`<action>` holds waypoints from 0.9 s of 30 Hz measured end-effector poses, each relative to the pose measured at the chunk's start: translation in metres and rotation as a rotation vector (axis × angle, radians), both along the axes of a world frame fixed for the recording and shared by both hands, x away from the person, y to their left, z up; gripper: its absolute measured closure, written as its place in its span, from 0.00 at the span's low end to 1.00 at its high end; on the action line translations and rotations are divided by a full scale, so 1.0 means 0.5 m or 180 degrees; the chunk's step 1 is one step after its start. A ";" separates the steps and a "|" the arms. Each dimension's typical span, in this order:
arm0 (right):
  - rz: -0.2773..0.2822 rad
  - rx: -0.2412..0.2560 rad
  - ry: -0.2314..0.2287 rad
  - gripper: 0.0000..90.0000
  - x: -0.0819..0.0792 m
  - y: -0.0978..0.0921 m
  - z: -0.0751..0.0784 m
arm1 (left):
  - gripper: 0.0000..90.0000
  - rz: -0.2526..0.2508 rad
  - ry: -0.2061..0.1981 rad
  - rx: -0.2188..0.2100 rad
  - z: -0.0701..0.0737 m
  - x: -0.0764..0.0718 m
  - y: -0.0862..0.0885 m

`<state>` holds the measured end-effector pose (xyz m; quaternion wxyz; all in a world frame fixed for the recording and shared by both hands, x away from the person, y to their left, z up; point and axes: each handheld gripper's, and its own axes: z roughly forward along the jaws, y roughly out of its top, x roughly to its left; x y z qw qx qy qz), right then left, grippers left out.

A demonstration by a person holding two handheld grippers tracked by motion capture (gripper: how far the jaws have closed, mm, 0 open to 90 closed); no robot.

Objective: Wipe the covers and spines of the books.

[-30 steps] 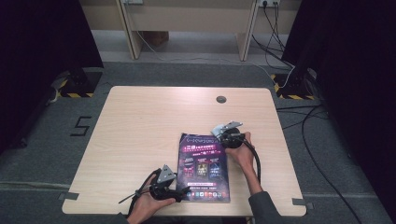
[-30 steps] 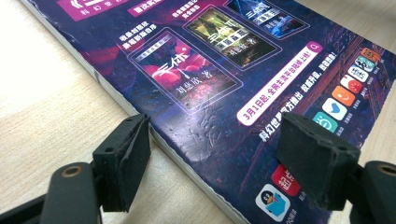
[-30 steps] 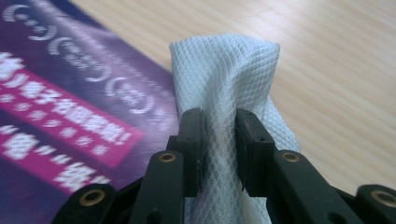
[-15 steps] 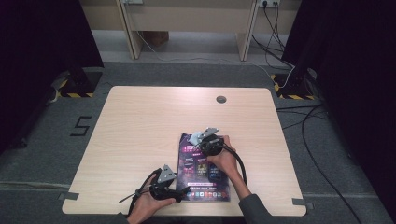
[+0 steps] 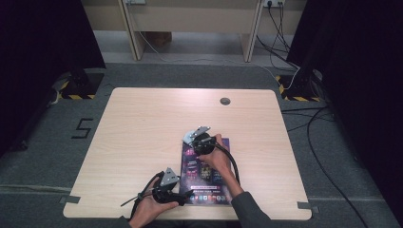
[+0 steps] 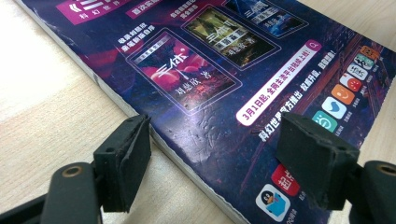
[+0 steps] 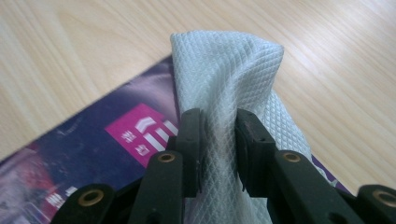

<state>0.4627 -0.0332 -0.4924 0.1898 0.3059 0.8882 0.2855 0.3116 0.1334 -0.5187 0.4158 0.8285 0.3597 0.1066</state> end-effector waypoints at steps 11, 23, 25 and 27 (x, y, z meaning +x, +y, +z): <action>0.0215 0.0075 0.0058 0.82 -0.018 0.028 0.000 | 0.28 0.0011 0.0000 -0.0006 0.000 -0.001 0.000; 0.0472 0.0097 0.0091 0.81 -0.049 0.036 -0.001 | 0.28 0.0034 0.0000 -0.0027 -0.002 -0.002 0.000; 0.0457 0.0114 0.0108 0.81 -0.047 0.034 -0.001 | 0.28 0.0034 0.0000 -0.0027 -0.002 -0.002 0.000; 0.0435 0.0106 0.0104 0.81 -0.043 0.030 -0.001 | 0.28 0.0028 -0.0004 -0.0016 -0.001 -0.002 0.001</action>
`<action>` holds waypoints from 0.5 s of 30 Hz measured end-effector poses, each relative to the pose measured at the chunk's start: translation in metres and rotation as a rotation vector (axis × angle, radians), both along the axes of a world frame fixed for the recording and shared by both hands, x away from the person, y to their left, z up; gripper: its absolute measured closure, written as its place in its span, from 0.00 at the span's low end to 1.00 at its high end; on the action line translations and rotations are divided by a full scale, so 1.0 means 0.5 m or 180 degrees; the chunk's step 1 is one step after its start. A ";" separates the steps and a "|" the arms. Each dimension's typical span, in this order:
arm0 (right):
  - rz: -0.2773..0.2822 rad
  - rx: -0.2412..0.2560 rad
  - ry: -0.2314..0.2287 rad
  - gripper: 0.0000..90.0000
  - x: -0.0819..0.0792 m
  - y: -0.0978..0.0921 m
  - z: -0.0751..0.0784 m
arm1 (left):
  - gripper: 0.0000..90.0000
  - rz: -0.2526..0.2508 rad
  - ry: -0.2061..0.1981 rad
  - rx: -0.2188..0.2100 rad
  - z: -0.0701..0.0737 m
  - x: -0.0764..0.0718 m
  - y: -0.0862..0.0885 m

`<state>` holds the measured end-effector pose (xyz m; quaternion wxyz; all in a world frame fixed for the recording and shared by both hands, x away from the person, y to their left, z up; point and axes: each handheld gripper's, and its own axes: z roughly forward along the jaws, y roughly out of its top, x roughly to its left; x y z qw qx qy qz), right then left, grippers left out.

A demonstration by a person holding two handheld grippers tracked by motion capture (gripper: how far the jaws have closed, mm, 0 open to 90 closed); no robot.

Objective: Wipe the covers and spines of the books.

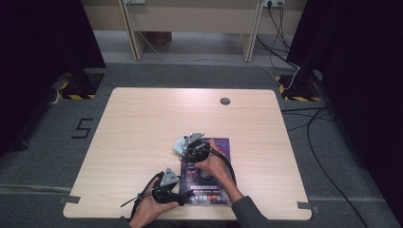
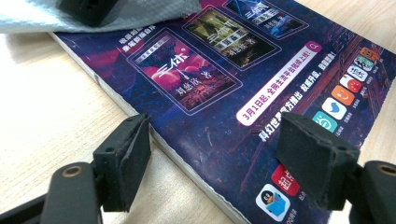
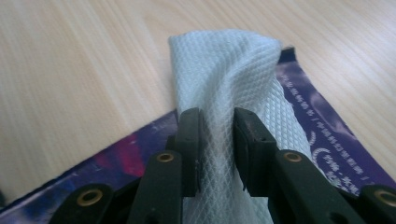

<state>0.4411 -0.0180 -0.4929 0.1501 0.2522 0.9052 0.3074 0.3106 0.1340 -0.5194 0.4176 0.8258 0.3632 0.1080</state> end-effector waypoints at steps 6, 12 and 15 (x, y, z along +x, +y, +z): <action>-0.0222 -0.0038 -0.0055 0.79 0.024 -0.026 0.000 | 0.28 0.0002 0.0006 -0.0009 0.000 0.000 0.000; -0.0352 -0.0004 -0.0033 0.80 0.033 -0.036 -0.001 | 0.28 0.0006 0.0012 -0.0015 0.000 0.000 0.000; -0.0288 -0.0048 -0.0033 0.80 0.018 -0.028 0.001 | 0.28 0.0008 0.0010 -0.0017 0.000 0.000 0.000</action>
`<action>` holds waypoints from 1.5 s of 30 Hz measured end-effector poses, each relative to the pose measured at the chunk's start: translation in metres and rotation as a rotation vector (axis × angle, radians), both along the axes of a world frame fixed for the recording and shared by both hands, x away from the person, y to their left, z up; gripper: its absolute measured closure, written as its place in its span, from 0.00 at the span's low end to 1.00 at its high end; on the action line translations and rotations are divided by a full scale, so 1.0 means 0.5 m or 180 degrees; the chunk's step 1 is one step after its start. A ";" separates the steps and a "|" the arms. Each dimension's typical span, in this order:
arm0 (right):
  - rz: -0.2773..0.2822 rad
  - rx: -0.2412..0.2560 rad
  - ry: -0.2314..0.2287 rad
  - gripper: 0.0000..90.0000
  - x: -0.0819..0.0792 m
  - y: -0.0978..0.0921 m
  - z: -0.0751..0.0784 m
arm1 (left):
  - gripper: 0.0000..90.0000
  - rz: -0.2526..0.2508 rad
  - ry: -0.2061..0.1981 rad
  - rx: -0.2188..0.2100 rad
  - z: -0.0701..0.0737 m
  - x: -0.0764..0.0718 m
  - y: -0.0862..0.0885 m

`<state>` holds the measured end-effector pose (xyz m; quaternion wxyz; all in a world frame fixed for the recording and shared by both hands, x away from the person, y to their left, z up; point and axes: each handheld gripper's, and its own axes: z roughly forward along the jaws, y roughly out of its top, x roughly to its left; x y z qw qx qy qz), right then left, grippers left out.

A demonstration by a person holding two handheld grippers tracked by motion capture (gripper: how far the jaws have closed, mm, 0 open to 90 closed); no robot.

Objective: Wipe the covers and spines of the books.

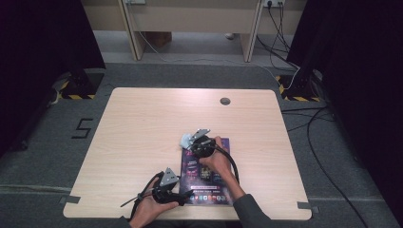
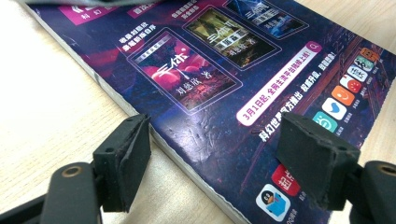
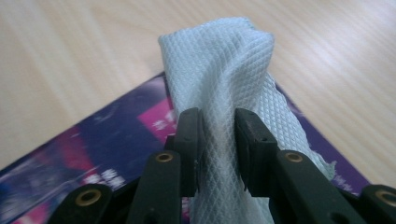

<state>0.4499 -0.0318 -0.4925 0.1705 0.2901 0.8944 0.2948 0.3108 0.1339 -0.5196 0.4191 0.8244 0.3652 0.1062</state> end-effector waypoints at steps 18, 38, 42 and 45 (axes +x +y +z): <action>0.0226 0.0057 0.0078 0.78 -0.032 -0.006 0.000 | 0.28 -0.0004 -0.0007 0.0001 0.000 0.000 0.000; -0.0675 -0.0020 0.0031 0.80 0.014 -0.194 0.006 | 0.28 0.0001 -0.0006 -0.0010 -0.001 0.000 0.001; -0.0583 -0.0131 -0.0014 0.80 0.005 -0.169 0.007 | 0.27 -0.0001 -0.0003 -0.0008 -0.001 0.000 0.001; -0.0483 -0.0154 -0.0025 0.80 -0.003 -0.145 0.007 | 0.27 -0.0005 -0.0003 -0.0005 0.000 0.000 0.001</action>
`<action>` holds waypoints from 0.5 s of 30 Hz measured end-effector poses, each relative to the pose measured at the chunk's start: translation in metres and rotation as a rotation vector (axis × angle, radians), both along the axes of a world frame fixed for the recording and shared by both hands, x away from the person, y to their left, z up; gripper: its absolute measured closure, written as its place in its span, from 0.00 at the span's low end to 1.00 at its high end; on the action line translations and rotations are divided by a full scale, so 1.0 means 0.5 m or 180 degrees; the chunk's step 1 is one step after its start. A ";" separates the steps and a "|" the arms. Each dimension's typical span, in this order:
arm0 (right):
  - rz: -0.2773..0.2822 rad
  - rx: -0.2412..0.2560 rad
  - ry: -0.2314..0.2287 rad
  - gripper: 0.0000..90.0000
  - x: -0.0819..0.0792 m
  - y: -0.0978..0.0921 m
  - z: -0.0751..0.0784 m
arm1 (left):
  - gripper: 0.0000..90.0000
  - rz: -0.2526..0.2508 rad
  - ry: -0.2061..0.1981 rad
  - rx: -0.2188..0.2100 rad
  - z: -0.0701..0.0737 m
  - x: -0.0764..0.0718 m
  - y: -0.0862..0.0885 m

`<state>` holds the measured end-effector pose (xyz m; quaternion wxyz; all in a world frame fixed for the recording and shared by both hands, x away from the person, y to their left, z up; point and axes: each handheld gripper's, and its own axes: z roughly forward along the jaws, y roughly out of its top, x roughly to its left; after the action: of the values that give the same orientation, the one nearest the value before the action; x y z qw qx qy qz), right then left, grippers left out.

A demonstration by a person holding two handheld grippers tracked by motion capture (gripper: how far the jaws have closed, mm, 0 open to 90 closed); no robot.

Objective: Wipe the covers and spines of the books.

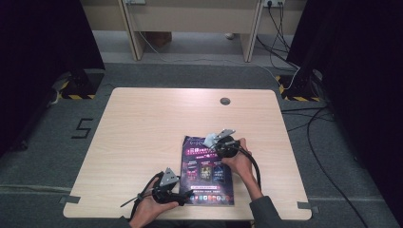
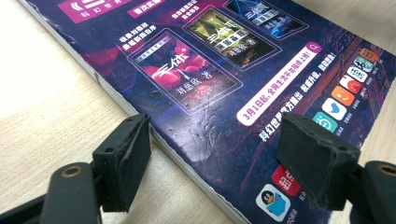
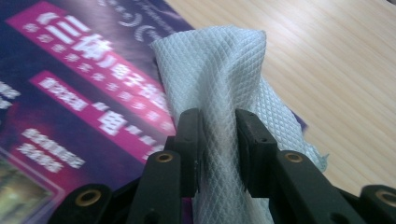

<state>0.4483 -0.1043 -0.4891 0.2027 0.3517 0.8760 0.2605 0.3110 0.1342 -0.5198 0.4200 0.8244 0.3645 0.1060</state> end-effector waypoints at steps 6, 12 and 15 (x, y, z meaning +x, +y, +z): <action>0.0218 0.0080 0.0037 0.80 -0.016 0.049 -0.002 | 0.27 -0.0001 0.0003 0.0011 0.000 0.000 0.000; 0.0486 0.0231 0.0171 0.80 -0.041 0.103 -0.004 | 0.27 0.0000 -0.0001 0.0003 0.000 0.000 0.000; 0.0637 0.0255 0.0176 0.80 -0.055 0.131 -0.005 | 0.28 0.0008 -0.0004 -0.0003 0.000 -0.001 0.000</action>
<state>0.4210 -0.0387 -0.4918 0.1373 0.2773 0.9009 0.3045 0.3105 0.1341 -0.5199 0.4205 0.8236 0.3653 0.1068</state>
